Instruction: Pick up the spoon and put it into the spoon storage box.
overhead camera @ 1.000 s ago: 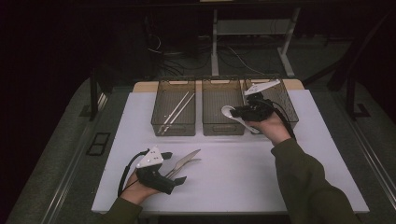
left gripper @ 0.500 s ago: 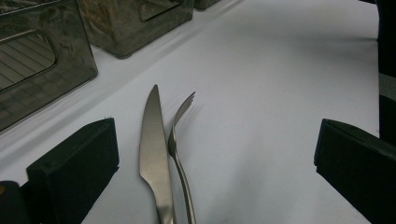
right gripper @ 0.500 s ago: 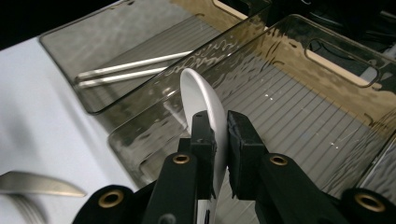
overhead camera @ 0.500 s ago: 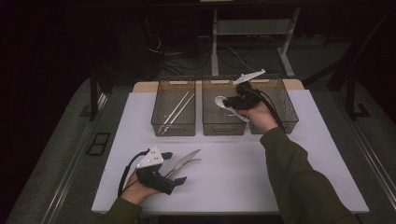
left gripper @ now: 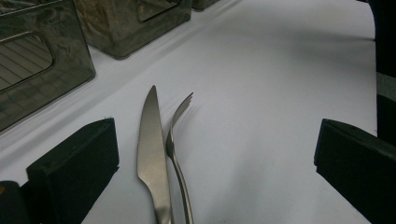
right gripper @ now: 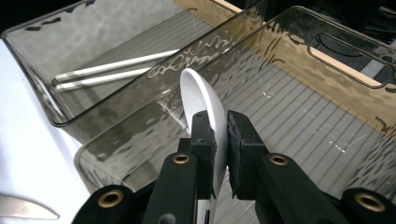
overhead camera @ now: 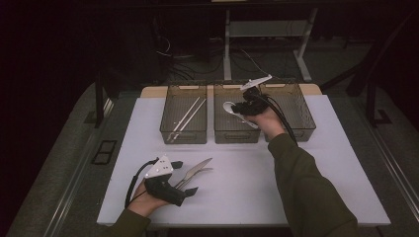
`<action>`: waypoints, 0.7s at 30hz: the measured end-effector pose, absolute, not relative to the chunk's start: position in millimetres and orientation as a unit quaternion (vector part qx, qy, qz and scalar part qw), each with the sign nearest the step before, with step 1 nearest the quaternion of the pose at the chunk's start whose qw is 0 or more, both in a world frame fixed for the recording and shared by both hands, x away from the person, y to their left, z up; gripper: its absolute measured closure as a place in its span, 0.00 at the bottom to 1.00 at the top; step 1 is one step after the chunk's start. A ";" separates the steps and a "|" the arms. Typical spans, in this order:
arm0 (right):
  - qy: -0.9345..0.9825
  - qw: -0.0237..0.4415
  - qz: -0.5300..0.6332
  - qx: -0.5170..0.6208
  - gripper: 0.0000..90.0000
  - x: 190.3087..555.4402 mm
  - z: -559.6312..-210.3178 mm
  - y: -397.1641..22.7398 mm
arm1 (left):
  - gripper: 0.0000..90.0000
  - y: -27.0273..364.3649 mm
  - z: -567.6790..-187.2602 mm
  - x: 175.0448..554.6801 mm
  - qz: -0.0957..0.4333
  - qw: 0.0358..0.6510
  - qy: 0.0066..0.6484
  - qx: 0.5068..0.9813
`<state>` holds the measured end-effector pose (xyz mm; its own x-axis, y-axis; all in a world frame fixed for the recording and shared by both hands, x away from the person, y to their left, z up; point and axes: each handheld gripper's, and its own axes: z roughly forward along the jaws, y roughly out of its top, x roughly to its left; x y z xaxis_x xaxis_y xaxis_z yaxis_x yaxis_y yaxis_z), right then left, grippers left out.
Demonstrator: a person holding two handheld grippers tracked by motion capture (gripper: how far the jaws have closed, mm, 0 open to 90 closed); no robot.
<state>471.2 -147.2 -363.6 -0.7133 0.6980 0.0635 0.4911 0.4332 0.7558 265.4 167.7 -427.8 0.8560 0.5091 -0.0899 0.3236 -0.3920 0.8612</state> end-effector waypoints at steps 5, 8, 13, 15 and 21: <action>0.840 0.131 0.384 0.360 0.90 474.3 -370.6 -145.9 | 0.00 168.0 -427.6 265.2 0.092 0.491 0.252 0.829; 0.843 0.126 0.379 0.362 0.90 473.3 -373.3 -143.8 | 0.00 168.0 -427.8 265.2 0.091 0.491 0.253 0.829; 0.849 0.122 0.371 0.357 0.86 470.8 -375.2 -141.7 | 0.00 167.2 -427.8 265.3 0.092 0.491 0.251 0.829; 0.850 0.121 0.369 0.355 0.85 469.9 -375.5 -141.2 | 0.00 167.1 -427.7 265.0 0.090 0.490 0.251 0.830; 0.842 0.110 0.389 0.357 0.81 466.4 -372.7 -142.4 | 0.00 167.1 -427.6 264.9 0.091 0.489 0.250 0.831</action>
